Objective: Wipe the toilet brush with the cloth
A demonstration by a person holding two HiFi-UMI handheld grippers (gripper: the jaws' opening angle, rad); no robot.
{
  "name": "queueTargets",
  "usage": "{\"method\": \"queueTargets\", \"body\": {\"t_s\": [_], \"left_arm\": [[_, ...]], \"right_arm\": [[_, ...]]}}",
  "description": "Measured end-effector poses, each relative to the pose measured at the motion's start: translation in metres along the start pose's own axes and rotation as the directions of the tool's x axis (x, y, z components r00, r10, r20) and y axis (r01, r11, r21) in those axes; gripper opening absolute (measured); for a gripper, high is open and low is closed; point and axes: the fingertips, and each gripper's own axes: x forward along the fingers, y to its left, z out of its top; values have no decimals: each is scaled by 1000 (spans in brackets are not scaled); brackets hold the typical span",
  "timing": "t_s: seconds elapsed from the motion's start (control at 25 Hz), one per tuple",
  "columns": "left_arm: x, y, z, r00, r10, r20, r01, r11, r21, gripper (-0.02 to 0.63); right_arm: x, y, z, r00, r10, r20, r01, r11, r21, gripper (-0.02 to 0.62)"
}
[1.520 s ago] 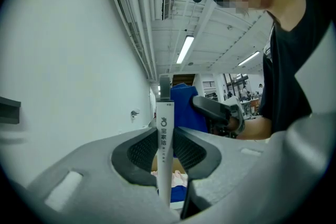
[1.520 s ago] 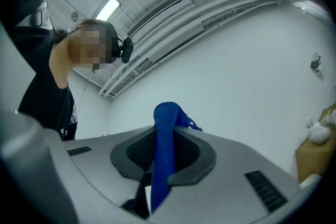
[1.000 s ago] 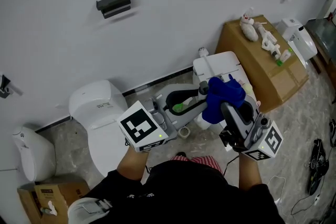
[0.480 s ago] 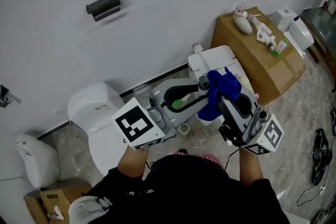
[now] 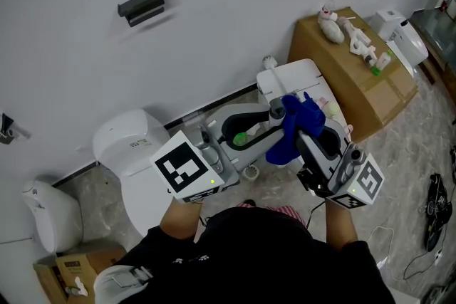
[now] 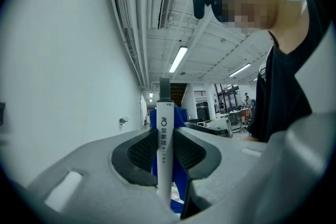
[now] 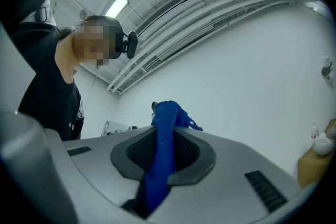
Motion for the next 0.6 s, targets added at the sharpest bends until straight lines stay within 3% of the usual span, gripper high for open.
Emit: {"method": "queueTargets", "body": {"t_s": [0.6], "left_arm": [[4, -11, 4, 1000, 8, -1, -8, 1000, 10, 94]], "right_arm": [[-14, 4, -3, 1000, -13, 2, 13, 1000, 13, 63]]}}
